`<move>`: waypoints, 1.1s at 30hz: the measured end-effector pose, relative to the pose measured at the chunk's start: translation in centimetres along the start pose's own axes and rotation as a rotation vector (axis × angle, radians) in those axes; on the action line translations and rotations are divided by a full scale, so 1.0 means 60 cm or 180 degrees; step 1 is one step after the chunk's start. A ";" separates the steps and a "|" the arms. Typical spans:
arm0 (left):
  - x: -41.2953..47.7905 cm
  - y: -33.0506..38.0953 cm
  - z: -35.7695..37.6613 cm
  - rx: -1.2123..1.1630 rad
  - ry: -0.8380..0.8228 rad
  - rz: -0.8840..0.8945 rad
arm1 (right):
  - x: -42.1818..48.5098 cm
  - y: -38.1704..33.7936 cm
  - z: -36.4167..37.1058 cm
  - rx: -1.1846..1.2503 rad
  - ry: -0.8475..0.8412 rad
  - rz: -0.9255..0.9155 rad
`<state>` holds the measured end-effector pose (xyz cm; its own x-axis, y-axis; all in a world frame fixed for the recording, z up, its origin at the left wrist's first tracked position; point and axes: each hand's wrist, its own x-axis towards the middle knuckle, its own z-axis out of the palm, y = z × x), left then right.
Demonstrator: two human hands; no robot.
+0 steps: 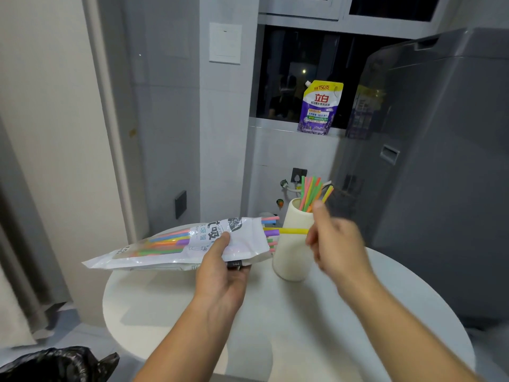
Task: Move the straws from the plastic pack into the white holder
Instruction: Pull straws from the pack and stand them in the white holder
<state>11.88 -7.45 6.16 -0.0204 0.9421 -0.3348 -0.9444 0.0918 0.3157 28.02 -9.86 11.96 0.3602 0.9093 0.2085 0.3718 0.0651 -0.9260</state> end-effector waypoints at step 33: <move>-0.022 -0.031 -0.001 0.0797 -0.0384 0.0250 | -0.033 0.036 0.044 0.1168 -0.0341 0.0330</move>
<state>13.65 -8.90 5.95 -0.0370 0.9796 -0.1974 -0.8308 0.0796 0.5508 25.85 -10.42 8.75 0.2813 0.9552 0.0920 0.0008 0.0956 -0.9954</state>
